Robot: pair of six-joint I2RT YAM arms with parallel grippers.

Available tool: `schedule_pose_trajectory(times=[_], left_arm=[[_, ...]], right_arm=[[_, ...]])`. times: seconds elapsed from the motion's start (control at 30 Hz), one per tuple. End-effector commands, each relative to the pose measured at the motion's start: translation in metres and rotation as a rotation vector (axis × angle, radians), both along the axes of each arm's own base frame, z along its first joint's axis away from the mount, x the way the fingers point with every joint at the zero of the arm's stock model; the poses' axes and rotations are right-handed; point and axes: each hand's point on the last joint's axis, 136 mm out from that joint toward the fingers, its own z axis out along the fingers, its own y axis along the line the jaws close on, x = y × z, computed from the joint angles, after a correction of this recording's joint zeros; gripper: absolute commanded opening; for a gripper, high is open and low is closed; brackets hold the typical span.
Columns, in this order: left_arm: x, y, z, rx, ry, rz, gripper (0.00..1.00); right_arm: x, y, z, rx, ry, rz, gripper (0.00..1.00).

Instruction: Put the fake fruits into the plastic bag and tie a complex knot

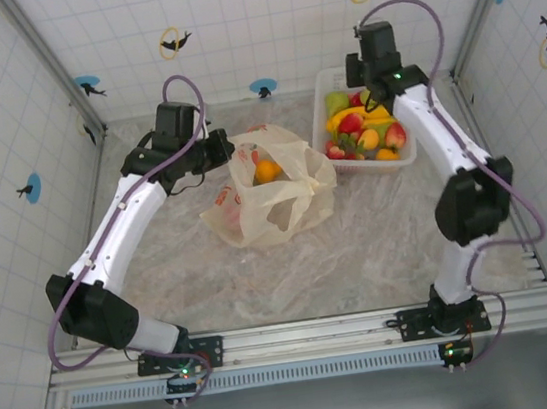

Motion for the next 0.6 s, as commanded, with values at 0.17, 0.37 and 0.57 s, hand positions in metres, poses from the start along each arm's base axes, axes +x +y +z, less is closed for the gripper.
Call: schedule_pose_trajectory(times=[0.17, 0.37, 0.57], left_arm=[[0.005, 0.001, 0.007, -0.006, -0.039, -0.010, 0.00], [0.004, -0.001, 0.005, -0.014, -0.036, -0.018, 0.00], [0.003, -0.001, 0.004, -0.022, -0.036, -0.014, 0.00]], right_arm=[[-0.097, 0.051, 0.059, 0.290, -0.208, 0.253, 0.47], [-0.171, 0.087, 0.077, 0.321, -0.294, 0.396, 0.47], [-0.213, 0.115, 0.074, 0.432, -0.286, 0.524, 0.46]])
